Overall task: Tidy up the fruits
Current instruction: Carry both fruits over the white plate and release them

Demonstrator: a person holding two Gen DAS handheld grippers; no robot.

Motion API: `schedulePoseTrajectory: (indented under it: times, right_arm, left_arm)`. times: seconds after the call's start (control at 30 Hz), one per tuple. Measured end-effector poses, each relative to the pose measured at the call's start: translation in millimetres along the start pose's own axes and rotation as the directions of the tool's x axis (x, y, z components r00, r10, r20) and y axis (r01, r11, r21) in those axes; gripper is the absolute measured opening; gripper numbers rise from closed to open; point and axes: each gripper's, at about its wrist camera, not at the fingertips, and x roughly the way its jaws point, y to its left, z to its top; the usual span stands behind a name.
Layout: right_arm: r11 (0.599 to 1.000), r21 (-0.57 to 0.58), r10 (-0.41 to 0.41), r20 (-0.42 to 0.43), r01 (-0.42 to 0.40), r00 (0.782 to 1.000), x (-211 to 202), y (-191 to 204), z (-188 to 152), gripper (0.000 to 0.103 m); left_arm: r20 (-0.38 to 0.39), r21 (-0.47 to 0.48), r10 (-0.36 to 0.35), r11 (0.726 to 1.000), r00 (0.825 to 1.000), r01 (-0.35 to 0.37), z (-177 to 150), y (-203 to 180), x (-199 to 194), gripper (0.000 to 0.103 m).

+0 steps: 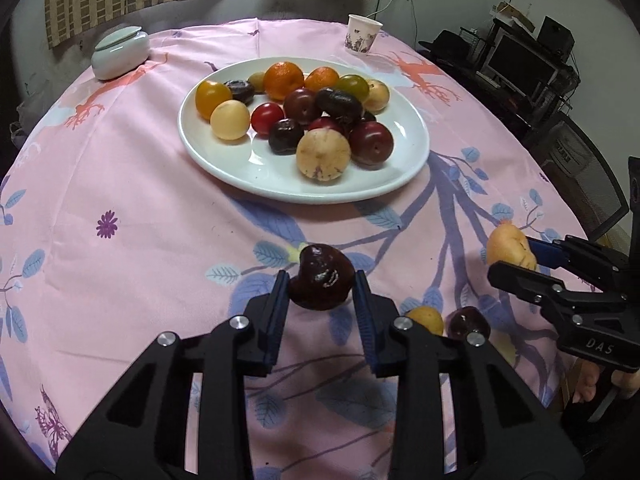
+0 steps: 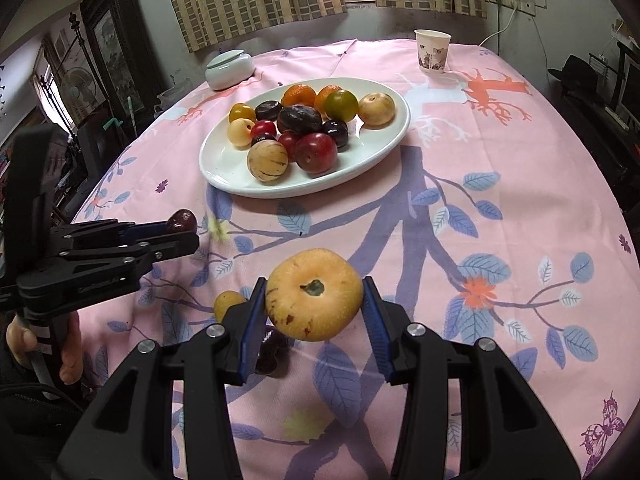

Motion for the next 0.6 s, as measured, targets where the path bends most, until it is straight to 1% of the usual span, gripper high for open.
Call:
schedulePoseTrajectory:
  times: [0.2,0.27,0.33,0.43,0.47,0.6]
  right_arm:
    - [1.000,0.001,-0.004,-0.004,0.004,1.000,1.9,1.4,1.3,0.047]
    - [1.000,-0.005,-0.010,-0.011,0.010,1.000,3.2,1.9,3.8,0.047]
    - [0.999,-0.027,-0.017,-0.014,0.017,1.000,2.6,3.3,10.7,0.047]
    - [0.998,-0.067,-0.018,-0.002,0.017,1.000,1.3,3.7,29.1,0.047]
    - [0.996,-0.082,-0.019,0.004,0.019,1.000,2.2,3.4,36.4,0.047]
    - [0.993,-0.117,-0.029,0.029,0.032,0.999,15.7,-2.7,76.2,0.046]
  left_arm:
    - [0.008,0.015,-0.017,1.000,1.000,0.017,2.0,-2.6,-9.7,0.033]
    - [0.005,0.018,-0.026,0.999,1.000,0.026,6.0,-0.5,-12.8,0.033]
    - [0.009,0.032,-0.021,0.999,1.000,0.020,14.8,2.8,-17.0,0.033]
    - [0.025,0.042,-0.013,0.999,1.000,0.012,38.2,15.7,-20.7,0.033]
    - [0.028,0.036,-0.010,0.999,1.000,0.009,50.3,22.4,-18.8,0.033]
    - [0.009,0.004,0.018,1.000,1.000,-0.018,105.8,46.5,5.8,0.033]
